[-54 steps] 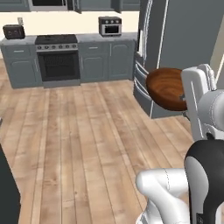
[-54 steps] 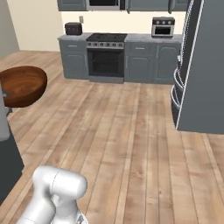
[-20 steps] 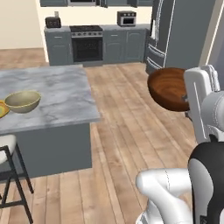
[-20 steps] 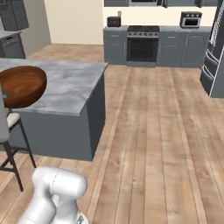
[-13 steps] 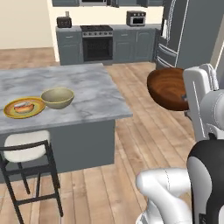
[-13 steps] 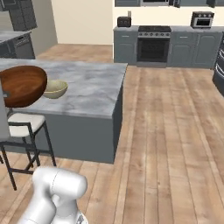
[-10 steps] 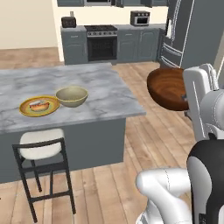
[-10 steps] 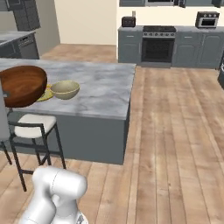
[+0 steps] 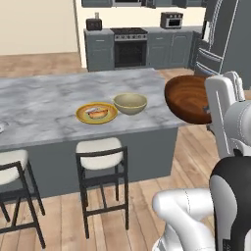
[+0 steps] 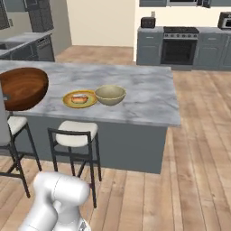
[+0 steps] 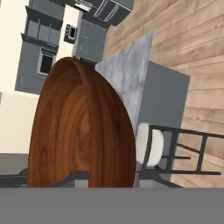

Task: Take the smaller bowl and place it next to the appetizer plate on the dining counter , and place the larger bowl next to the plate with cooked food.

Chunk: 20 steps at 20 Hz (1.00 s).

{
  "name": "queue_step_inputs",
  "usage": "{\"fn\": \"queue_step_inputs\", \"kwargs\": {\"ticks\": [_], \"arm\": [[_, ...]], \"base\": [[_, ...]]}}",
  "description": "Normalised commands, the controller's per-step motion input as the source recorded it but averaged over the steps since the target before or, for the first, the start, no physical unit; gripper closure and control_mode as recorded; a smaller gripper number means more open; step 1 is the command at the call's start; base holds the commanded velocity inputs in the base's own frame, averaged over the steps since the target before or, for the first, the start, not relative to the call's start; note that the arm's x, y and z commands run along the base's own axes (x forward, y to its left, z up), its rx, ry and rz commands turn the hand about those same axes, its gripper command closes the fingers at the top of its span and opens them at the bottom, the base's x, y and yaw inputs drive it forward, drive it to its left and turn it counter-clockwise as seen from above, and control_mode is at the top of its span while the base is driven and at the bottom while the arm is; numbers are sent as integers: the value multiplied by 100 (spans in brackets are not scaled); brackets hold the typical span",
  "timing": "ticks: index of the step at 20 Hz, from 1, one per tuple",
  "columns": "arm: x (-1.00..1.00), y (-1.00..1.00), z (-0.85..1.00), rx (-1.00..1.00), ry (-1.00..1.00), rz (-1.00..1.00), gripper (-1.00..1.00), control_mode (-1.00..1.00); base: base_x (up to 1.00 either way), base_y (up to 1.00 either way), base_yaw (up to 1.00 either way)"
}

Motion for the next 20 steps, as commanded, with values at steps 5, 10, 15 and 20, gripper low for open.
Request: {"fn": "queue_step_inputs", "kwargs": {"ticks": [5, 10, 15, 20], "arm": [[0, 0, 0, 0, 0, 0, 100, 100], [0, 0, 0, 0, 0, 0, 100, 100], [0, 0, 0, 0, 0, 0, 100, 100], [0, 0, 0, 0, 0, 0, 100, 100]], "base": [[-3, 100, 0], [31, 100, 1], [97, 45, 13], [94, 79, 5]]}}
